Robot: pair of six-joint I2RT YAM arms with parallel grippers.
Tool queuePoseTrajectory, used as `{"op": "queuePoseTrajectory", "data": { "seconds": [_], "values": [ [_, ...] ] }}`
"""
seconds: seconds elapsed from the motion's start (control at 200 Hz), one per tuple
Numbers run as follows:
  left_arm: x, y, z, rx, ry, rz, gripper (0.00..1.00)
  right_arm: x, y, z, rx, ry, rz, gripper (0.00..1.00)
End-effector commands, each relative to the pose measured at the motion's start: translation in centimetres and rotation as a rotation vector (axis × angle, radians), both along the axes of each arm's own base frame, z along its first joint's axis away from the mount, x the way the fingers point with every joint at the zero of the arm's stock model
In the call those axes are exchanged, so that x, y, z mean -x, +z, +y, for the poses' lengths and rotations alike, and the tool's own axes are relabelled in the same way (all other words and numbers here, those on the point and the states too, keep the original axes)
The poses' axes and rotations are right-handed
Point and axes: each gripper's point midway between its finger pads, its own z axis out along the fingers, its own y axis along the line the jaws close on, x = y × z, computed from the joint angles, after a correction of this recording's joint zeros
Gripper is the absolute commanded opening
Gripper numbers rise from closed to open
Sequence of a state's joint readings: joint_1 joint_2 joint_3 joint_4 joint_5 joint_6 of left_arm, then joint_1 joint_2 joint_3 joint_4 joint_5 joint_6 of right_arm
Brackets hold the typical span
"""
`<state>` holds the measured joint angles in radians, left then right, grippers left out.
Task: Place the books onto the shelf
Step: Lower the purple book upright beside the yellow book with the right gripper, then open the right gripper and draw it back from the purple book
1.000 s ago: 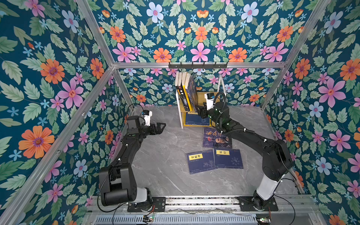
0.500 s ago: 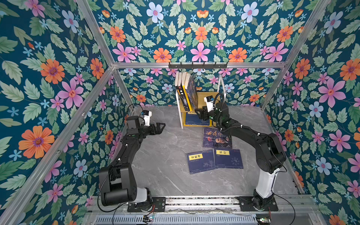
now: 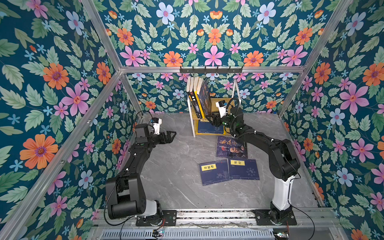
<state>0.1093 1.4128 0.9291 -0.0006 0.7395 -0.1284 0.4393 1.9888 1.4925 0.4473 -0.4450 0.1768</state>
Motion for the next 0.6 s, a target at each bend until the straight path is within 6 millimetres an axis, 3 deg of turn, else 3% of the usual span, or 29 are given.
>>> {"op": "queuePoseTrajectory", "data": {
  "seconds": [0.0,0.595],
  "values": [
    [-0.08,0.57,-0.27,0.008,-0.014,-0.024,1.0,-0.04,-1.64,0.04,0.004,0.005,0.064,0.61],
    [-0.12,0.34,0.07,-0.004,-0.003,-0.017,1.0,-0.93,-2.1,0.04,-0.009,0.021,0.075,0.53]
  ]
}}
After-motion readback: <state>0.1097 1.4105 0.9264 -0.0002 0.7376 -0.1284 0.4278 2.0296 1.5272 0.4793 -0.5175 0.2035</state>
